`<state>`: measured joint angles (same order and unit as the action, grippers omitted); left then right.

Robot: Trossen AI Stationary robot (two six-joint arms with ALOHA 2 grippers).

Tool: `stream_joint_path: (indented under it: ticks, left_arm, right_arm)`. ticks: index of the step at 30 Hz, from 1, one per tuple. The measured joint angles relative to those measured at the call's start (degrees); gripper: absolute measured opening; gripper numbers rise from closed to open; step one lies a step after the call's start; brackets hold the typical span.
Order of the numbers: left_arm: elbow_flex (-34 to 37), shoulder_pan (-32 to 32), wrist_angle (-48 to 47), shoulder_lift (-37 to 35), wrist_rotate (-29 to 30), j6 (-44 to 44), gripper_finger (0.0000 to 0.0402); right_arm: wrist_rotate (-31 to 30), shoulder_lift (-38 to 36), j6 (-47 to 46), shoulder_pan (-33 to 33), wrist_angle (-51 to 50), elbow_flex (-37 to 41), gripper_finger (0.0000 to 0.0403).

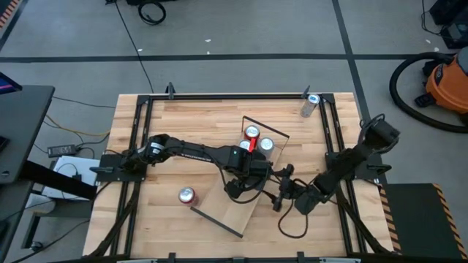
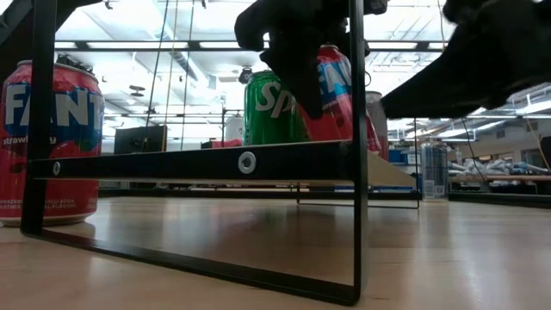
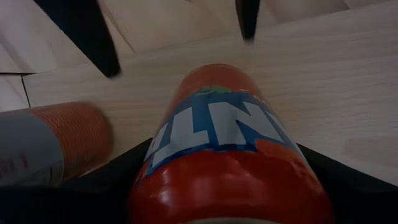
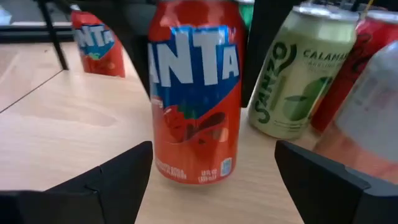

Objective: Place canned beverage on shelf
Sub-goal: Put the top red soda can on the shelf

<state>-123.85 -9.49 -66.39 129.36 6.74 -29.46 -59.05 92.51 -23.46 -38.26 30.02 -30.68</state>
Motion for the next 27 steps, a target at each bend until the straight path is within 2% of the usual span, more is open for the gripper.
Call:
stream_joint_path:
  ticks: [7, 16, 27]
  left_arm:
    - [0.02, 0.05, 0.08, 0.0, -0.02, 0.11, 0.0312]
    - [0.04, 0.04, 0.09, 0.0, -0.02, 0.17, 0.0312]
    - [0.07, 0.08, 0.18, 0.02, -0.04, 0.11, 0.0312]
  right_arm:
    - [2.82, 6.75, 3.38, 3.16, 10.76, -1.33, 0.0349]
    - [3.06, 11.33, 4.58, 6.31, 11.58, -5.82, 0.0349]
    - [2.88, 11.54, 2.2, 7.58, 12.61, -5.88, 0.0349]
